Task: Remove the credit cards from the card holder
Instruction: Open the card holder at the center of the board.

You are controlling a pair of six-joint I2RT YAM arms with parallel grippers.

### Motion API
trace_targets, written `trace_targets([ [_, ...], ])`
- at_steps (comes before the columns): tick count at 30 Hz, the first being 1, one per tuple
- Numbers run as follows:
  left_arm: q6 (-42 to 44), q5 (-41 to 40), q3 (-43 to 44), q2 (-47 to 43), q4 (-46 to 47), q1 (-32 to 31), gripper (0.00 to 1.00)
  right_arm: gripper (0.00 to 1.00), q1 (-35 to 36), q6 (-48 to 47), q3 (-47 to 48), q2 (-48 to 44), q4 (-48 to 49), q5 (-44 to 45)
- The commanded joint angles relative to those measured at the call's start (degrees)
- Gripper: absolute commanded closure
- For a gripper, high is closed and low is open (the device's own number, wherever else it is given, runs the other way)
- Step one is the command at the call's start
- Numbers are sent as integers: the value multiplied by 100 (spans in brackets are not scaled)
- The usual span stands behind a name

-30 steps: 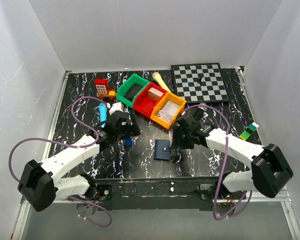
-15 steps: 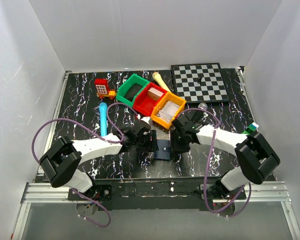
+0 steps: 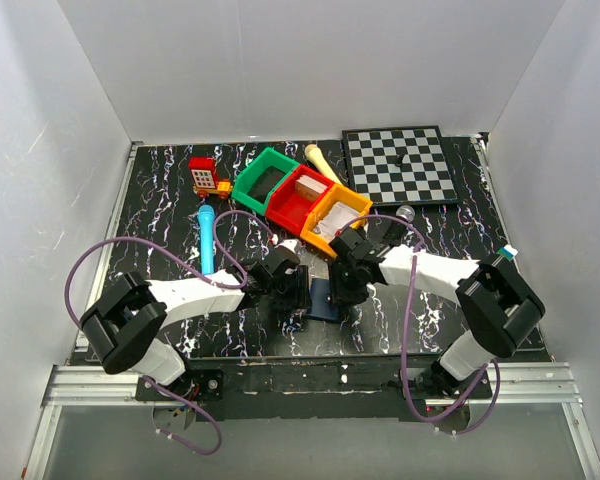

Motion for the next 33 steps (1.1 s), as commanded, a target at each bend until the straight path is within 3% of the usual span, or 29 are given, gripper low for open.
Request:
trace_targets([
  [1, -6, -72, -73, -51, 26, 7, 49, 56, 73, -130, 298, 138, -136, -77],
  [7, -7, -19, 5, -59, 69, 7, 32, 47, 126, 63, 211, -71, -242, 194],
  [11, 55, 43, 128, -33, 228, 16, 30, 42, 74, 274, -105, -598, -198, 599],
  [20, -50, -63, 217, 327, 87, 7, 35, 43, -647, 494, -344, -530, 276, -85],
  [33, -94, 43, 190, 723, 87, 16, 48, 43, -647, 845, -537, -195, 1015, -728],
])
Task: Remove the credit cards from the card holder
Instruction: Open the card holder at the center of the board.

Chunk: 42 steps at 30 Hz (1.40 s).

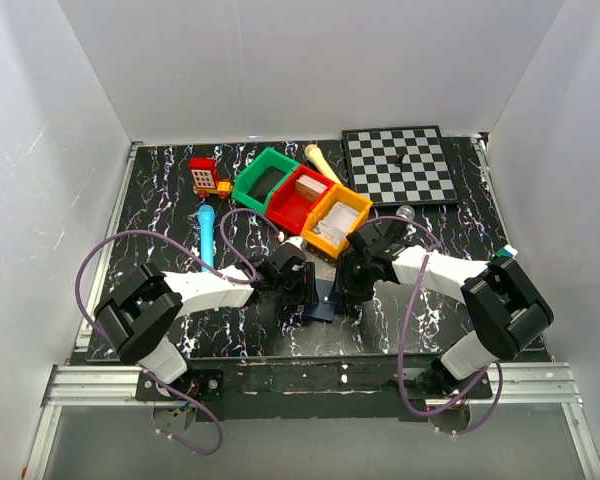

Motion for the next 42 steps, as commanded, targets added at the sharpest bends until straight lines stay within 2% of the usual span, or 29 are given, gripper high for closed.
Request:
trace_targets([
  [1, -37, 175, -19, 275, -217, 11, 49, 43, 4, 179, -93, 6, 355, -230],
  [8, -134, 115, -133, 328, -278, 3, 59, 43, -84, 293, -242, -170, 320, -256],
  [21, -196, 177, -354, 284, -85, 11, 65, 44, -66, 706, -989, -548, 812, -704],
  [35, -187, 282, -371, 363, -32, -24, 76, 64, 13, 715, -849, -82, 944, -950],
  [42, -117, 335, -283, 521, -24, -85, 79, 80, 31, 697, -867, -117, 1075, -1020],
])
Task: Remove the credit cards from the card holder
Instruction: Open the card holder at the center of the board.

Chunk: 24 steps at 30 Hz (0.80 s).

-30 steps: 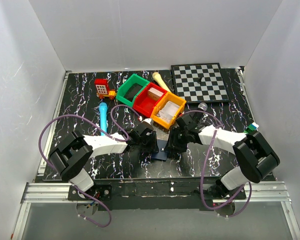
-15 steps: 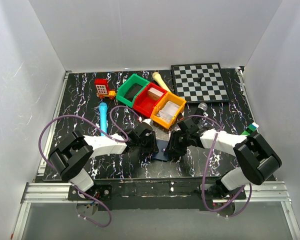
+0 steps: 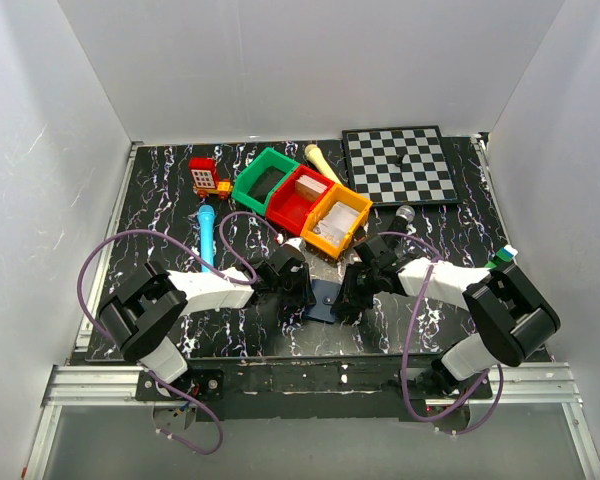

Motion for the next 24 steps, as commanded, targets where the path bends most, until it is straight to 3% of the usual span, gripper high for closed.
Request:
trace_targets([
  [1, 146, 92, -117, 366, -487, -125, 80, 83, 76, -17, -16, 86, 175, -26],
  [5, 154, 101, -117, 375, -461, -151, 81, 99, 76, -26, -95, 7, 351, -105],
  [8, 189, 49, -161, 287, -452, -142, 80, 99, 76, -79, -183, -124, 526, -193],
  [16, 225, -417, -433, -574, -426, -142, 65, 99, 77, -316, -341, -757, 422, -88],
  [22, 172, -295, -399, -356, -390, -143, 64, 99, 76, -465, -280, -846, 123, -52],
  [24, 172, -242, -355, -250, -373, -142, 64, 86, 76, -466, -245, -802, 9, -9],
])
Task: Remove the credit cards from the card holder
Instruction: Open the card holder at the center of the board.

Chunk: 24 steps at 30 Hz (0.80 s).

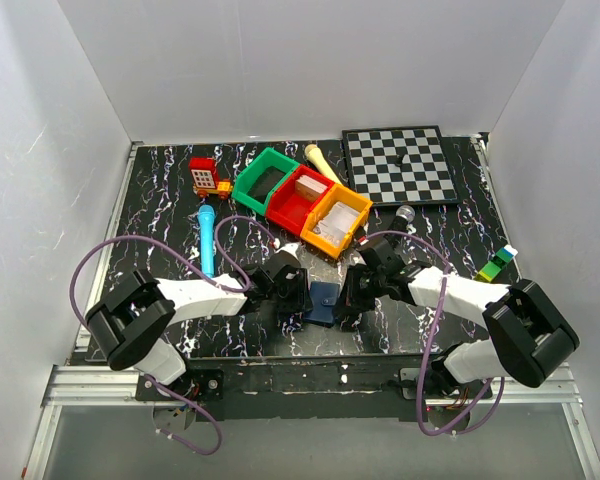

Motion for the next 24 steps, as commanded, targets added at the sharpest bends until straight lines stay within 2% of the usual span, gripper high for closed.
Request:
trace_targets([
  [1, 58, -23, 6, 255, -274, -24, 64, 76, -11, -123, 72, -50, -193, 90],
  [4, 50, -23, 24, 335, -274, -24, 65, 55, -2, -87, 46, -94, -254, 186],
  [8, 50, -23, 24, 396, -257, -24, 66, 47, -11, -61, 37, -59, -307, 257],
  [13, 32, 205, 33, 502, -230, -24, 69, 47, -20, 9, -7, 117, -35, 125],
  [24, 6, 311, -2, 598, -160, -24, 76, 56, -11, 124, -42, 477, 466, -182],
])
